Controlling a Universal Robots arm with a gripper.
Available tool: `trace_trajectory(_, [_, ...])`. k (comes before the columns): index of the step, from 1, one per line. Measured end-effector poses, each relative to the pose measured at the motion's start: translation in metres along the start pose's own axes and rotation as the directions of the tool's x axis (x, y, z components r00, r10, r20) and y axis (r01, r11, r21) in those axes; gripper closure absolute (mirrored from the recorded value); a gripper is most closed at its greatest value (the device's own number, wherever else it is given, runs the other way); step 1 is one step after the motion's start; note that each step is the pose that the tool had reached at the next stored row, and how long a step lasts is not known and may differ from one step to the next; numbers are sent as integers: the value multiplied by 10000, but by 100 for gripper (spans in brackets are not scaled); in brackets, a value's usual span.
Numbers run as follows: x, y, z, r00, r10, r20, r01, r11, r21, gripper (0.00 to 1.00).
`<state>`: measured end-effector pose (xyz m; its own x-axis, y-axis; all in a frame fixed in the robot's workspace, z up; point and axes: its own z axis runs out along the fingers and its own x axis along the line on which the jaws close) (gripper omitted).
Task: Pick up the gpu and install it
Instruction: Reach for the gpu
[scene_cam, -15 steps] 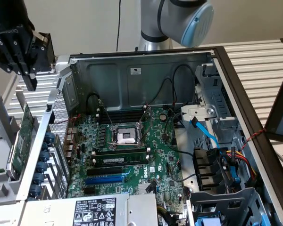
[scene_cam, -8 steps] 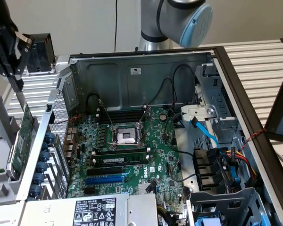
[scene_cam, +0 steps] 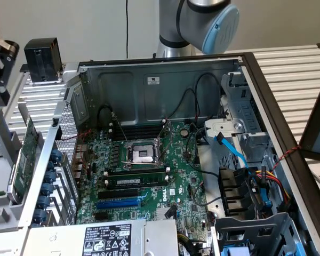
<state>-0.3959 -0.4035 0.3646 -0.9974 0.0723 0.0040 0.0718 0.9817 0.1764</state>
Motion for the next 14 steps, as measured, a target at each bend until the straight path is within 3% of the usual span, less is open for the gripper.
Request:
trace_trajectory(4, [180,-35,-1,10000,0,1,0,10000,14,89])
trace_trajectory(6, [250,-47,1,10000,0,3,0,10000,56,89])
trace_trajectory(8, [286,-51,5,10000,-1,16,1,9998,201,89])
trace_trajectory(10, [292,-52,6,10000,-4,33,3,9988,481,89])
trace_trajectory(11, [292,-53,9,10000,-6,41,3,9984,569,89])
trace_trajectory(14, [292,-53,9,10000,-6,40,4,9984,571,89])
